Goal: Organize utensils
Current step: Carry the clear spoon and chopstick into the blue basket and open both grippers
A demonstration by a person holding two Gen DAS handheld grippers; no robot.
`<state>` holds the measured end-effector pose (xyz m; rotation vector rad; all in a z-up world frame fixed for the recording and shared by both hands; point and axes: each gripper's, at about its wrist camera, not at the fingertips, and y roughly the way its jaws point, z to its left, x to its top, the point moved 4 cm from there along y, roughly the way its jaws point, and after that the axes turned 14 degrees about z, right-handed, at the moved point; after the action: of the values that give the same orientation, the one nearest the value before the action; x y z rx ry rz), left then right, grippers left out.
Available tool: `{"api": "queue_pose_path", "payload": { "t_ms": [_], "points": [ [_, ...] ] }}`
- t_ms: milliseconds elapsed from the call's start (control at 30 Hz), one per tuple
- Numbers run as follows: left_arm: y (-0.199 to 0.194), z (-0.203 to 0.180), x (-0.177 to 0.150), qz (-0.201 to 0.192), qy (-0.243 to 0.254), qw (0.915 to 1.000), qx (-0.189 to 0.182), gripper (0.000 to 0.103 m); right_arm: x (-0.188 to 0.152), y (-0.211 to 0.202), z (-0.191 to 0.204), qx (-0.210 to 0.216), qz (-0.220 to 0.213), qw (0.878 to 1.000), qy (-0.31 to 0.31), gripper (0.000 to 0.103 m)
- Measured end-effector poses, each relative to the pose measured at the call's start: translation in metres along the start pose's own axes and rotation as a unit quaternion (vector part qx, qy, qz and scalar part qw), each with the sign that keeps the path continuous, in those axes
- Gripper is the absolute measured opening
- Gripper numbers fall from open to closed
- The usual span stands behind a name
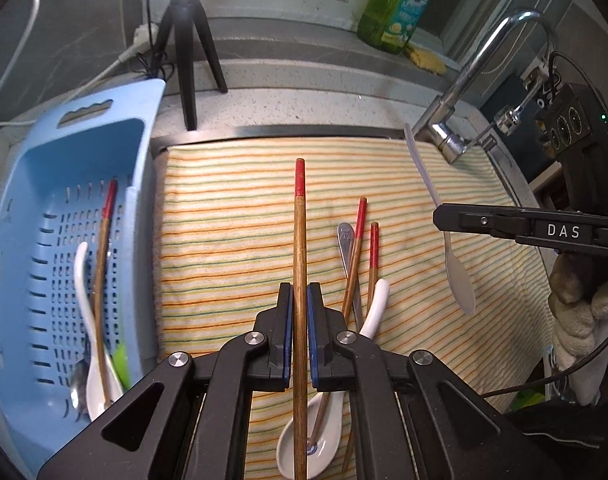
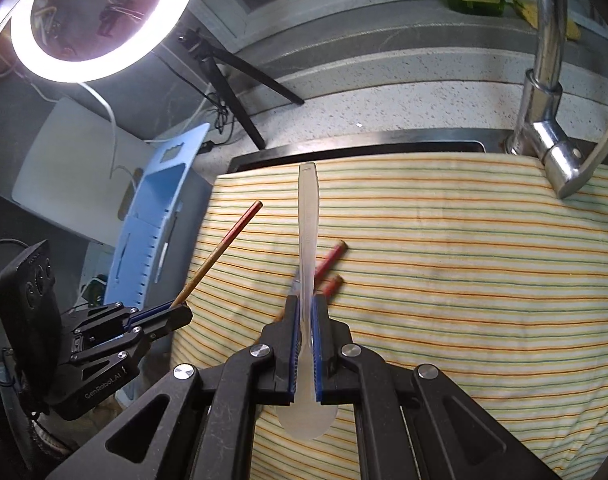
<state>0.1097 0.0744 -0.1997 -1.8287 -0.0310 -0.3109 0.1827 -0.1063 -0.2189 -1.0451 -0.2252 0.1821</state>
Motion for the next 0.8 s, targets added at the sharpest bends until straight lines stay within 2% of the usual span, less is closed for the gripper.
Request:
{"api": "queue_pose_path", "payload": {
  "t_ms": [233, 467, 800],
  "points": [
    [-0.029, 0.02, -0.008, -0.027, -0.015, 0.9995, 0.005, 0.005, 0.009, 0.001, 0.036, 0.023, -0.002, 1.0, -0.021, 0.005],
    [-0.051, 0.059, -0.02, -0.046, -0.047, 0.9976, 0.023, 0.005, 0.023, 0.015, 0.088, 0.042, 0.002, 0.998, -0.053, 0.005],
    [-0.062, 0.123, -0.037, -0.046, -0.091, 0.9939, 0.042, 0.005, 0.043, 0.056, 0.163, 0.062, 0.018, 0.995, -0.08, 0.005]
  ]
}}
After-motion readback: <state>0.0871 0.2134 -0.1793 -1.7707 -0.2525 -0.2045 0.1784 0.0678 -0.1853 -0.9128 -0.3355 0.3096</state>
